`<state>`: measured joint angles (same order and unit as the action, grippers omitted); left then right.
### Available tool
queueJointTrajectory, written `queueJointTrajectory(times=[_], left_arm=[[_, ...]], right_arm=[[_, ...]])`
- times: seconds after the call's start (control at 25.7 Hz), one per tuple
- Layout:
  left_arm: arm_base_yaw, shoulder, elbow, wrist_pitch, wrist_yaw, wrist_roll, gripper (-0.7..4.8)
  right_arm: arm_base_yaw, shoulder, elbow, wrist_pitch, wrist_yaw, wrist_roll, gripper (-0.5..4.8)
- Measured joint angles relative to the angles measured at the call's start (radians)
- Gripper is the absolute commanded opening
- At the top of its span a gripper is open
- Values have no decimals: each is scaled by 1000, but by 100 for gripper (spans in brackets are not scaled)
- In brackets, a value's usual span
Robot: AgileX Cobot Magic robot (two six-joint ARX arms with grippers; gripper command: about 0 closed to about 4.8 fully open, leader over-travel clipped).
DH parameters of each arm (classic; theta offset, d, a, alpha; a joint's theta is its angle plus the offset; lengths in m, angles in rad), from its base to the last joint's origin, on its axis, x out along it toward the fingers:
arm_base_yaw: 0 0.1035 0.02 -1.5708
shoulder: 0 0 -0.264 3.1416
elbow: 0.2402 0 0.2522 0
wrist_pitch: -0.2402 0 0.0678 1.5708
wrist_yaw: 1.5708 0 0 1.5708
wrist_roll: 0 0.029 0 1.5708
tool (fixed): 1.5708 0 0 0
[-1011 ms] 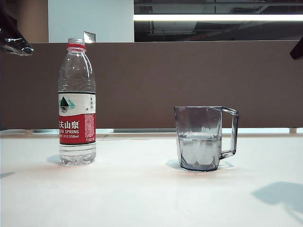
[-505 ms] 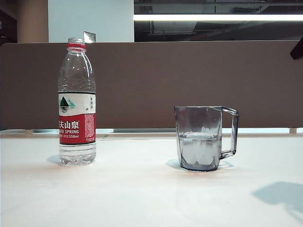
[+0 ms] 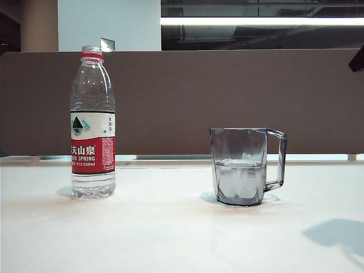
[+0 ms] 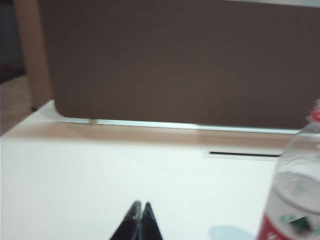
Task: Pick up the mineral water bottle with the left hand on the table and pour water into the mug until it's half full.
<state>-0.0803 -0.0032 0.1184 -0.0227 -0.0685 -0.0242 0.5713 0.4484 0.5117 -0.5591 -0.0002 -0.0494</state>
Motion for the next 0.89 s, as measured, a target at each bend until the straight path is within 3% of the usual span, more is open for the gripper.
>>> queueJointTrajectory(times=[0.16, 0.31, 0.89], left_arm=[[21, 6, -40, 14, 1, 51, -6], [21, 7, -110, 90, 1, 50, -6], [21, 7, -112, 79, 1, 30, -6]], right_arm=[[0, 0, 0, 0, 0, 0, -4], [0, 0, 0, 0, 0, 0, -4], [0, 0, 0, 0, 0, 0, -4]])
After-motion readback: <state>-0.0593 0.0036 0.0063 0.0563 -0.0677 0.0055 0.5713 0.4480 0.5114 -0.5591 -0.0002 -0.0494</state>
